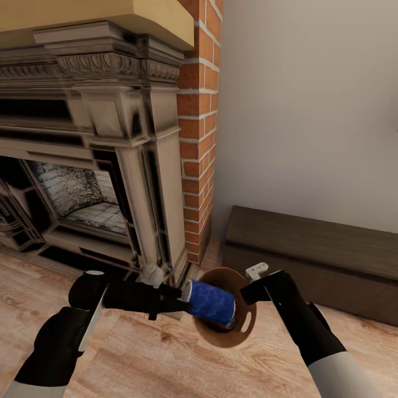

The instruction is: Put the three can of soda from the living room inside the tash can in the kitchen.

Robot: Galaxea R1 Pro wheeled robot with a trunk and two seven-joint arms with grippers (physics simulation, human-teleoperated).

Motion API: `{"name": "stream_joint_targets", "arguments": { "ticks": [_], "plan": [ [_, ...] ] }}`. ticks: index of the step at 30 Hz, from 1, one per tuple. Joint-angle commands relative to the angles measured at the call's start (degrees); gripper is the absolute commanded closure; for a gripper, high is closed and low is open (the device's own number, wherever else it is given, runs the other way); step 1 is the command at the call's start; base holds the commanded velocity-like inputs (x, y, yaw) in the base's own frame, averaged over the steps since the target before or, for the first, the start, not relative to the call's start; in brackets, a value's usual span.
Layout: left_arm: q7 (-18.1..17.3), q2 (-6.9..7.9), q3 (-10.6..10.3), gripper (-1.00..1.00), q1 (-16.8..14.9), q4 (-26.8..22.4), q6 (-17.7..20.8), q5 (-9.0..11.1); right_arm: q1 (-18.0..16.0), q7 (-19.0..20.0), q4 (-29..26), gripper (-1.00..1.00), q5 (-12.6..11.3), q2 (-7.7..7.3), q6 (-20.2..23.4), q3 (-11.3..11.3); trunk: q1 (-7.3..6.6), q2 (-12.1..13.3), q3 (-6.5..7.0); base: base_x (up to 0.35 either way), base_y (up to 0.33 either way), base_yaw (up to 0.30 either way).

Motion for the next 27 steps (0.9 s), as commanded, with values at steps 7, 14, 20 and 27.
{"name": "stream_joint_targets", "arguments": {
  "ticks": [7,14,20,27],
  "plan": [
    [6.1,-2.24,-2.7,1.0,0.0,0.6,0.0,0.0,0.0,-0.2,0.0,1.0,-0.9,0.95,0.1,0.9,-0.01,0.0,0.01,0.0,0.0,0.0],
    [15.3,-3.25,-5.1,1.0,0.0,0.7,0.0,0.1,0.0,-3.7,0.0,1.0,-1.2,2.01,0.1,3.1,-0.01,0.0,0.01,0.0,0.0,0.0],
    [24.5,-3.52,-9.8,1.0,0.0,0.7,0.0,0.1,0.0,-4.0,0.0,1.0,-1.2,2.06,0.1,3.3,-0.01,0.0,0.01,0.0,0.0,0.0],
    [33.4,-3.55,-14.7,1.0,0.1,0.7,0.0,0.2,0.0,-4.0,0.0,1.0,-1.2,2.1,0.1,3.3,-0.01,0.0,0.01,0.0,0.0,0.0]
  ]
}}
